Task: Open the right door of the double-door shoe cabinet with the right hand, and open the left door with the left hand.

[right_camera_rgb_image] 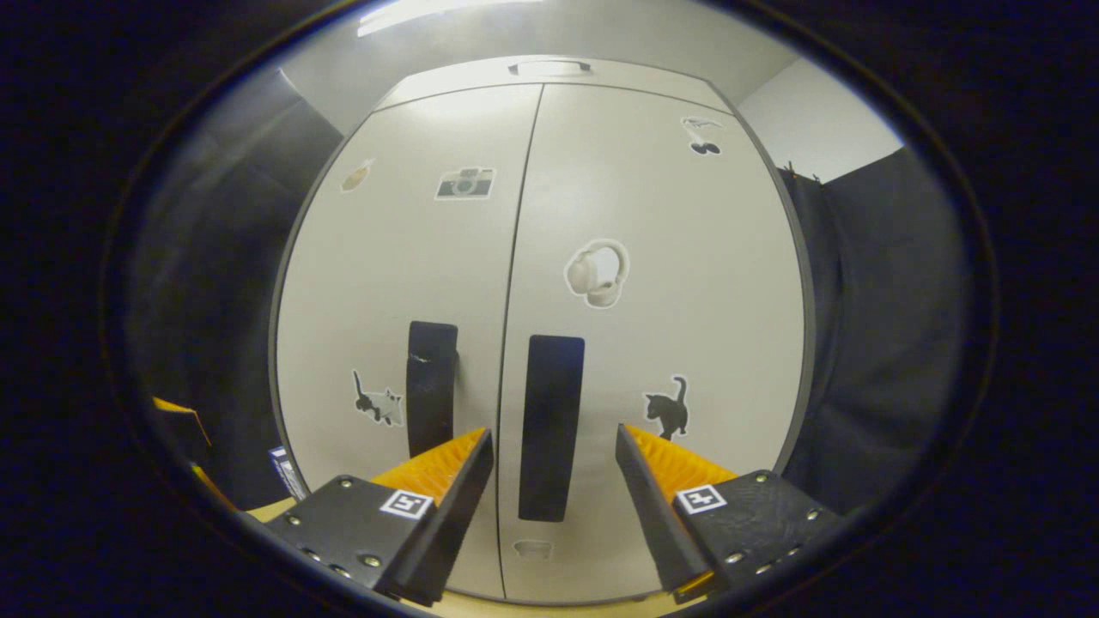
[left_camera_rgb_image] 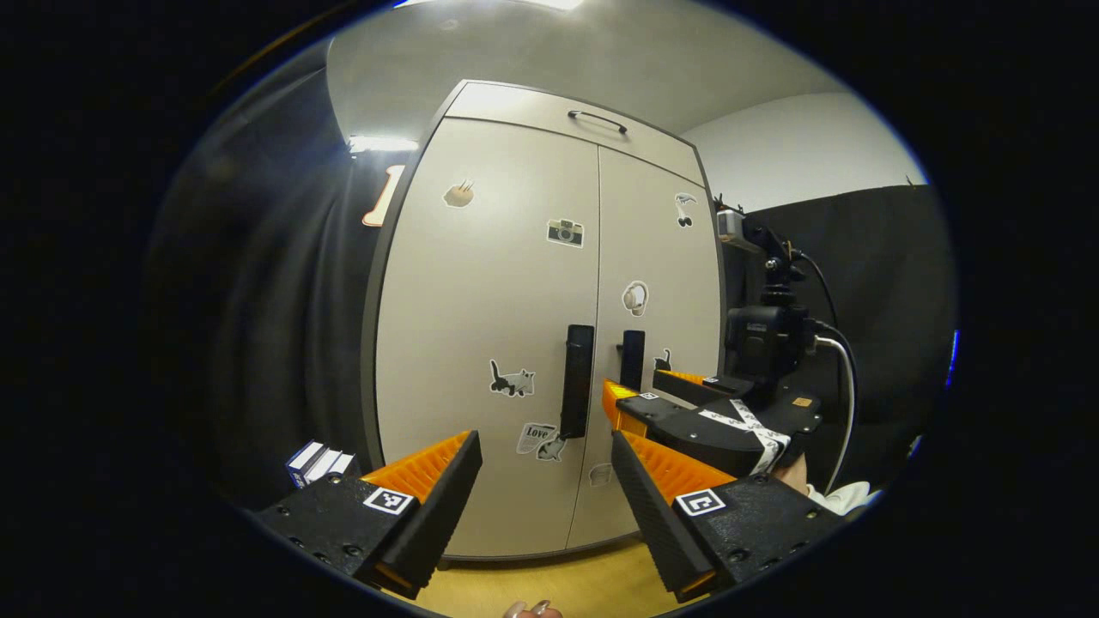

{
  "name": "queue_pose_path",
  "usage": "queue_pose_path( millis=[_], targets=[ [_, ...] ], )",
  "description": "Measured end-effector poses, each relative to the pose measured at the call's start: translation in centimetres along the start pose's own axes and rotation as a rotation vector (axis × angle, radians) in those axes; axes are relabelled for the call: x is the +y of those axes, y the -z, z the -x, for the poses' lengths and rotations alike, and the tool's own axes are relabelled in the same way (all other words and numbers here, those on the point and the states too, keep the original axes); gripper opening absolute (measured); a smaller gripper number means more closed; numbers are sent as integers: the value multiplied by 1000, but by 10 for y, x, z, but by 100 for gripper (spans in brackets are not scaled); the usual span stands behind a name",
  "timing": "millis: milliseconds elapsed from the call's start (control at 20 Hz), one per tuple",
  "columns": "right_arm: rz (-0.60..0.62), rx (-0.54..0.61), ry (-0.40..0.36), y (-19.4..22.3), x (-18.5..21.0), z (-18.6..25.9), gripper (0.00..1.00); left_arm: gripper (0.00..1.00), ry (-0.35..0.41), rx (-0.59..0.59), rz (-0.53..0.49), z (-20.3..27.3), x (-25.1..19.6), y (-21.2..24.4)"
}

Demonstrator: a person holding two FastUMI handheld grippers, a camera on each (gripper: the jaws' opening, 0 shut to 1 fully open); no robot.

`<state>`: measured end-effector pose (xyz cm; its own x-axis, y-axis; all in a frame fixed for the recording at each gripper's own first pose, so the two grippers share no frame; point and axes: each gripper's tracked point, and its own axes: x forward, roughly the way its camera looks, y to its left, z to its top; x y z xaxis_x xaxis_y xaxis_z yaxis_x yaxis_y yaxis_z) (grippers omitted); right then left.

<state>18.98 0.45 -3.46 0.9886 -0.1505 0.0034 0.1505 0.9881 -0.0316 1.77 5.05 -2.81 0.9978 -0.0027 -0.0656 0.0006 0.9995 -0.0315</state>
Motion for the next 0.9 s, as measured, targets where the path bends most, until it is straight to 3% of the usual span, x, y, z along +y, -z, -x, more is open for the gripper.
queue_pose_path(
  millis=[50,100,250,400,450,600,750,800,900],
  targets=[
    [-3,3,2,2,1,-4,77,95,-2,0,1,-1,2,0],
    [-8,12,4,4,2,-7,78,95,-2,2,2,-1,3,1],
    [-15,33,11,9,4,-10,55,95,-2,9,8,-2,8,3],
    [-14,18,22,7,5,-14,55,95,-4,14,13,-4,12,5],
    [-4,20,34,7,6,-11,39,95,-6,14,14,-4,14,5],
    [-1,27,43,9,5,-11,37,95,-5,15,18,-5,16,6],
    [-14,31,38,9,5,-11,31,95,-1,19,28,-7,17,9],
    [-2,33,40,9,4,-11,23,95,0,21,31,-7,18,10],
    [7,39,35,9,5,-11,23,95,2,25,35,-8,18,11]
  ],
)
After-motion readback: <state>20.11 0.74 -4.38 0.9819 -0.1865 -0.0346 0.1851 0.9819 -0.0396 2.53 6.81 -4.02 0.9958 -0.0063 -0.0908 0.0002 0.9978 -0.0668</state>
